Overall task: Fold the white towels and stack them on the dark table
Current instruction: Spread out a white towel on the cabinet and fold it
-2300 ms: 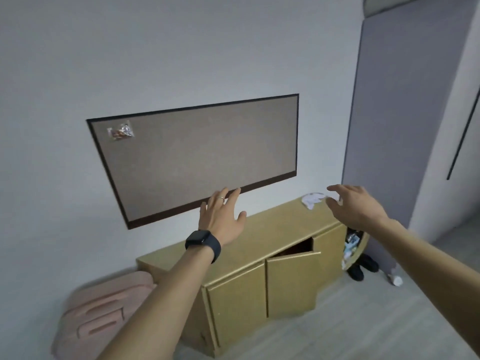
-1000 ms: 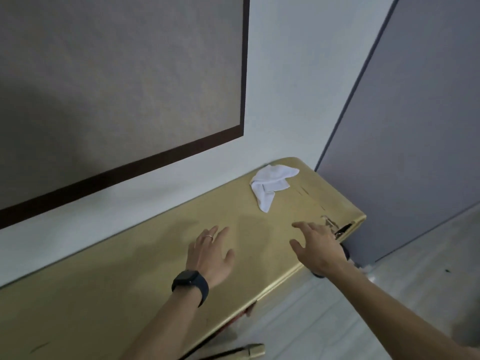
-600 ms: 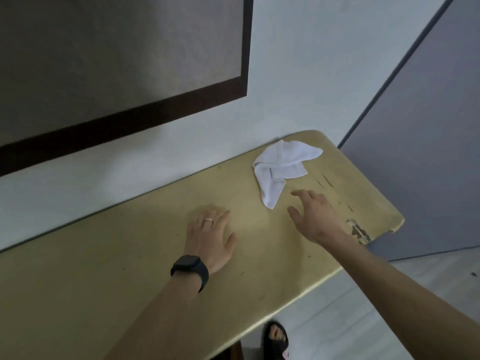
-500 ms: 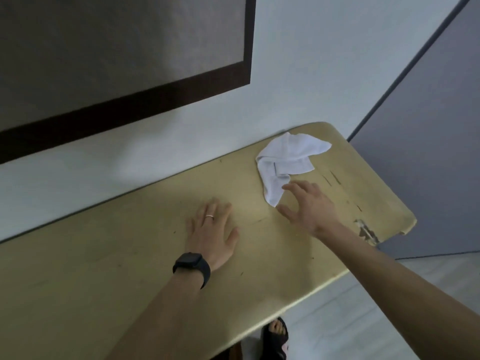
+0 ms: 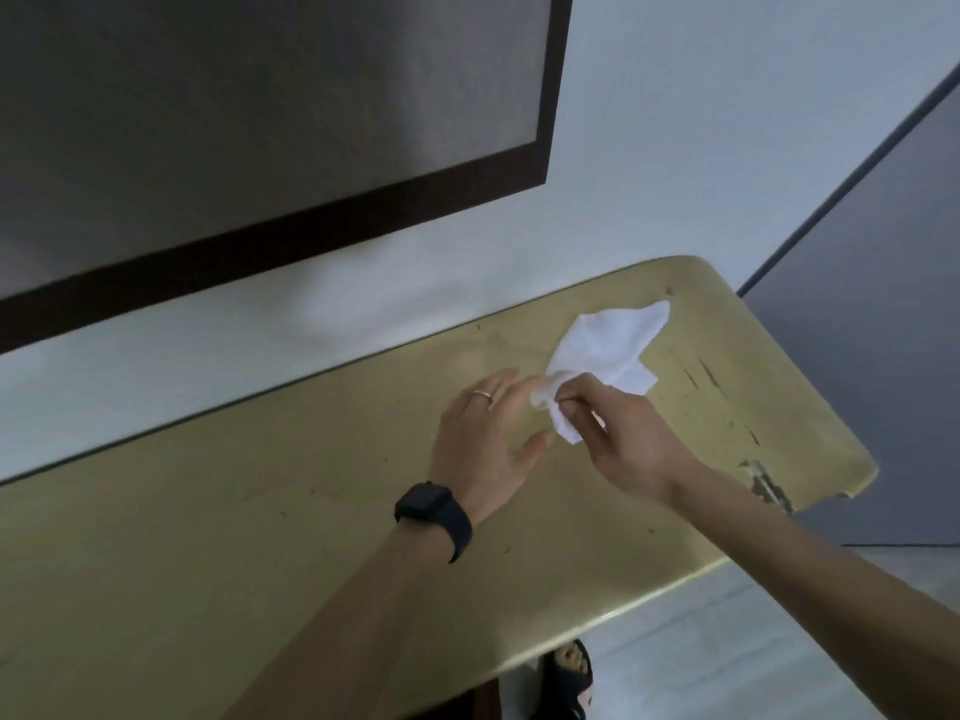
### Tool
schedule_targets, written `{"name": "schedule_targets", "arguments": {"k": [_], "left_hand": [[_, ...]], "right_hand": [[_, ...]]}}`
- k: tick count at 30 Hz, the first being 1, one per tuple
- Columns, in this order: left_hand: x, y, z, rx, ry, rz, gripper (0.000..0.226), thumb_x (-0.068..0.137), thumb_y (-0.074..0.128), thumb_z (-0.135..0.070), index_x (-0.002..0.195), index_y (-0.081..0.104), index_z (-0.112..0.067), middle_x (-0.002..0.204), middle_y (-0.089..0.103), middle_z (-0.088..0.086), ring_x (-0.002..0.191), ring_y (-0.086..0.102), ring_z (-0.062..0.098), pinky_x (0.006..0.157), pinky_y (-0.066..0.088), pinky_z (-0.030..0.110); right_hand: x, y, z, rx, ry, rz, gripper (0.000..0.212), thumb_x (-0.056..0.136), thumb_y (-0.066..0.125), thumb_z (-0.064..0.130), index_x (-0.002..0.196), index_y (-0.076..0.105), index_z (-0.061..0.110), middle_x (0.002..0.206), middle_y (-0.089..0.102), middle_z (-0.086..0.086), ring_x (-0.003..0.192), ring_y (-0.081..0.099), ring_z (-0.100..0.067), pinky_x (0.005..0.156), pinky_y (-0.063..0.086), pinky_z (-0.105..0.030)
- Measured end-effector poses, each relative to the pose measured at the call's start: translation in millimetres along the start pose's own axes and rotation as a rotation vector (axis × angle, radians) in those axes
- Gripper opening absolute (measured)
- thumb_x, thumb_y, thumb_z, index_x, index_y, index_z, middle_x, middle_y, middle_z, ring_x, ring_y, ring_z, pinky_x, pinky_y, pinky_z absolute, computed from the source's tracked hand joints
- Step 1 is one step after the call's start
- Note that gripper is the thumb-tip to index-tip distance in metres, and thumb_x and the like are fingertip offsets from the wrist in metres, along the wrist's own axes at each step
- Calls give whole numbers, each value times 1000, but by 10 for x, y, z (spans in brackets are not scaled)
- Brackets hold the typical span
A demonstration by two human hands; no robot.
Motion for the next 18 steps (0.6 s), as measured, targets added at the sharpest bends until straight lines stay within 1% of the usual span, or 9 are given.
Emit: {"name": "schedule_targets", "arguments": {"k": [2,4,6,8,10,12,14,16,18], "left_hand": [[-16,-272,-166,-115,-6,-33,25,88,65,-40,112,67,-32,124,63,-6,113,56,14,94,47,33],[-85,-496,-229,-162,-55,-2,17,89,61,-44,100,67,-33,104,69,-9,95,62,15,78,51,34],[-213,-795,-298,-171,-80,20,14,90,56,-44,99,61,-34,100,68,-13,90,64,15,75,53,36],[-375,-1134,-397,-176,-66,40,12,93,55,-40,101,60,-32,101,68,-15,92,64,12,76,53,34],[-539,-1422,-507,-101,-19,77,13,94,55,-38,103,60,-29,98,67,-12,89,62,12,73,52,33],[-757,-1625,-531,17,18,137,12,94,54,-37,93,58,-26,83,62,-9,81,59,17,66,46,32],[-984,-1764,-480,133,34,182,21,94,51,-35,78,51,-21,69,53,-6,73,54,24,61,41,35],[-1234,-1916,-302,197,-16,194,27,95,49,-37,74,50,-20,67,52,-3,71,52,25,63,42,38],[-1483,-2063,-90,270,-62,195,27,96,47,-40,79,57,-22,75,59,-1,76,54,24,67,43,38]], "right_hand": [[-64,-223,297,66,-6,-22,16,104,42,17,97,53,25,90,68,15,81,62,-4,68,48,-20],[-112,-449,523,60,6,-71,13,103,46,16,99,57,23,87,66,17,80,61,-1,67,45,-16],[-191,-658,815,-10,-4,-101,12,102,49,18,105,61,21,92,66,15,83,59,-3,71,45,-17],[-282,-761,1139,-81,-25,-75,18,102,50,20,112,65,19,102,66,8,85,58,-5,75,44,-11],[-360,-819,1429,-169,-44,-38,23,103,47,21,118,65,18,107,64,5,86,54,-5,74,38,-5],[-448,-900,1699,-237,-57,-34,26,104,44,21,119,65,18,108,63,3,89,55,-10,72,35,-8],[-524,-970,1876,-268,-51,-50,27,104,41,22,116,64,19,108,62,1,93,57,-17,75,37,-19],[-638,-988,1978,-296,-30,-65,26,104,40,23,116,63,19,109,61,1,93,57,-20,76,38,-24],[-751,-923,2033,-340,-26,-60,25,104,41,22,117,62,18,109,61,-1,92,58,-22,74,39,-26]]}}
Point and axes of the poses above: each hand's wrist, its own x-axis towards the middle knuckle, its own y-axis out of the palm, z = x × y, the point moved 9 cm from there along x, towards the middle knuckle
